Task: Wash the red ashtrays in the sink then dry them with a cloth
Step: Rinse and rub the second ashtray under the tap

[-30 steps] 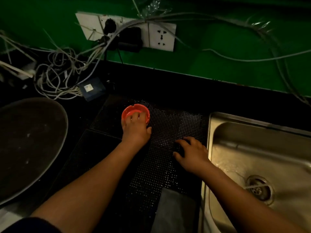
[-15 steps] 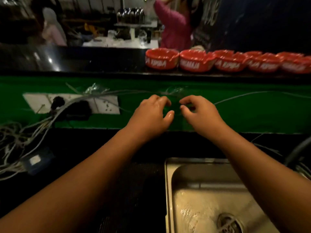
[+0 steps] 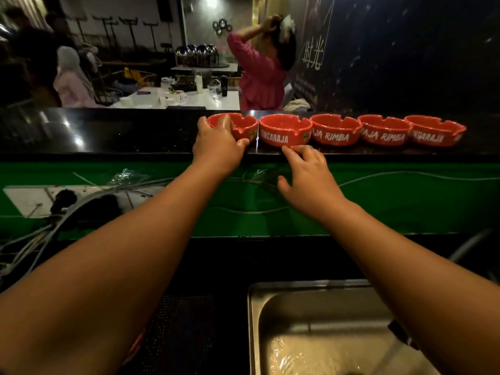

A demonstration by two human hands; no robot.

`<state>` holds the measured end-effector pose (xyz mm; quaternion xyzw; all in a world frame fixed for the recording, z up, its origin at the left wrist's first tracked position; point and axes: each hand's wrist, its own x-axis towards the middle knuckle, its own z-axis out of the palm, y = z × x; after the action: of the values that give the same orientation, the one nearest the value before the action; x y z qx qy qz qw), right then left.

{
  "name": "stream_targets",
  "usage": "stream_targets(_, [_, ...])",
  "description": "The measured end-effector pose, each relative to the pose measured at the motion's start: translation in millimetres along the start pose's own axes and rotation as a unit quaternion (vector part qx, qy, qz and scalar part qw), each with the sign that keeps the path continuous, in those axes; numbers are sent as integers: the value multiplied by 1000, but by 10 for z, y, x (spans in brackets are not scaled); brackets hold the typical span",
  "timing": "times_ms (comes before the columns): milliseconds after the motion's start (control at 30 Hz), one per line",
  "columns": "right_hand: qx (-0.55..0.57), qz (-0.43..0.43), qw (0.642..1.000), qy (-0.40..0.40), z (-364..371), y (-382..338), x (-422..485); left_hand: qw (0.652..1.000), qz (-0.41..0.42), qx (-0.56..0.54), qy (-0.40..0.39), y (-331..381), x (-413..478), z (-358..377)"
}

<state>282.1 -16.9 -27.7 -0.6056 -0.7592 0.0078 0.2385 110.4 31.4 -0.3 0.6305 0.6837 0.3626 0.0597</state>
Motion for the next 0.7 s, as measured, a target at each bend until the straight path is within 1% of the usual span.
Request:
stream_targets(67, [6,-8,1000,-6,-33,6,3,1000,1,-18,9,29,-9,-53])
stream_targets(167, [17,-16,1000,-16,-74,15,-12,998,28,-35,32,2,-98,-175])
stream_targets(267, [56,-26,997,37,-97,-12,-104,996,56,-33,54,-89,-315,-341])
stream_targets(333, [102,-23,992,64,-63,-61,-223,996,68,-38,52,-176,-538,-427])
stream_targets(400, [195,10,978,68,3,-114,-376,995,79,-47,44,-256,-793,-476])
stream_targets(467, [320,61,944,48,66,-153,-543,994,85,-55,35,-302,-1092,-493])
stream_targets(500, [387,88,918,23,87,-173,-637,994,89,-59,30,-316,-1244,-479])
stream_targets(533, [452,117,884,-12,105,-188,-748,994,91,-63,24,-326,-1402,-451])
stream_targets(600, [572,169,798,-85,176,-188,-990,992,97,-74,5,-353,-1720,-335])
stream_targets(633, [613,189,759,-110,229,-168,-1129,992,97,-81,-9,-376,-1879,-251])
stream_targets(667, [642,203,728,-129,295,-138,-1278,991,92,-88,-25,-401,-2036,-156])
stream_targets(700, [661,214,705,-140,374,-87,-1434,991,87,-95,-42,-431,-2188,-49])
